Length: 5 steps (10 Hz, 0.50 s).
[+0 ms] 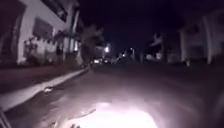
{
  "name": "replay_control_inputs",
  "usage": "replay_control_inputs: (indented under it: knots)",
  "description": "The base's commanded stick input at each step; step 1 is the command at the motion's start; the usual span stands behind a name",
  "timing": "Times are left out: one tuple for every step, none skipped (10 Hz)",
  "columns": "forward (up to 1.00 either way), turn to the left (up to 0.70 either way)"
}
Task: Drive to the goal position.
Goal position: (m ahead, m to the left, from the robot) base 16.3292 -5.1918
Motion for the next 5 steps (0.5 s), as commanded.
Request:
replay_control_inputs:
  knots:
    - [1.0, 0.0]
    - [1.0, 0.0]
    - [1.0, 0.0]
    - [1.0, 0.0]
    - [1.0, 0.0]
